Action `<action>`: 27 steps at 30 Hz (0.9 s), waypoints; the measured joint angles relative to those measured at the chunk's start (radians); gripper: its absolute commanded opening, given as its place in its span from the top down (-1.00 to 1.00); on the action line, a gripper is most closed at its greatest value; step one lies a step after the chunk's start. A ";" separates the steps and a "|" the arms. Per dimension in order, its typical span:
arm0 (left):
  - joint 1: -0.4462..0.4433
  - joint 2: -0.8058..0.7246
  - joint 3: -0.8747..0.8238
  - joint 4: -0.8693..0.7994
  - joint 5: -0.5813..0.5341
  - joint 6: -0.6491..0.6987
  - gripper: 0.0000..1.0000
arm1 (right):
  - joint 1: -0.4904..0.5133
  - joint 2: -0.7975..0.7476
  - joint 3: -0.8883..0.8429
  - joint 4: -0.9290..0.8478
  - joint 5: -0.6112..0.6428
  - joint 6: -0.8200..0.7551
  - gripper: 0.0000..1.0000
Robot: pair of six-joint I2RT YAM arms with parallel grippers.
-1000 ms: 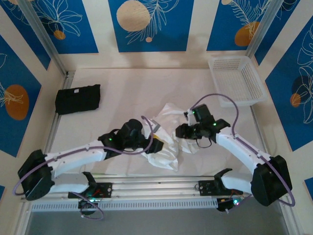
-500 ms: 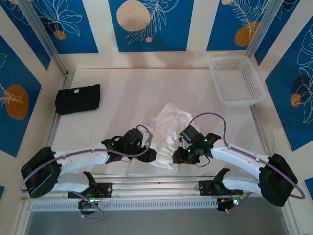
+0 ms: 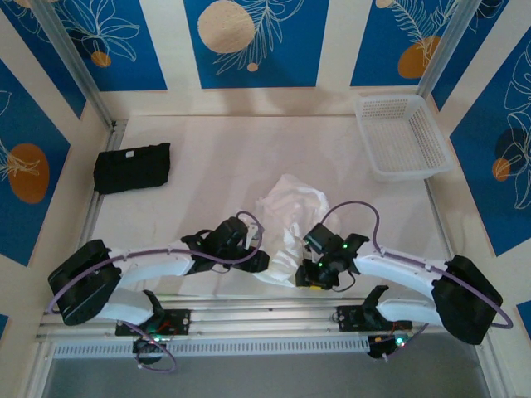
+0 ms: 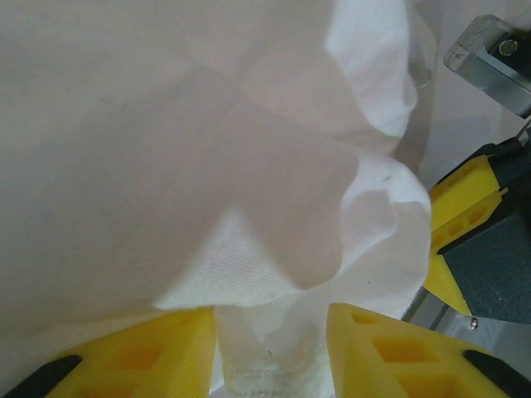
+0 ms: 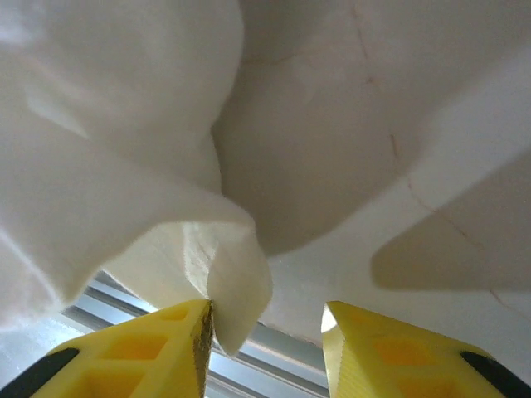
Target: Fold the inside-out t-shirt
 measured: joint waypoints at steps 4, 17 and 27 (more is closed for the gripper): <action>0.000 0.004 0.000 -0.003 -0.001 -0.002 0.49 | 0.000 0.019 0.000 0.039 -0.006 0.002 0.61; 0.035 -0.060 -0.025 -0.019 -0.011 -0.014 1.00 | -0.016 -0.037 0.053 -0.043 0.022 -0.068 1.00; 0.180 -0.279 -0.056 -0.039 0.016 -0.077 1.00 | -0.110 -0.174 0.185 -0.152 0.033 -0.217 1.00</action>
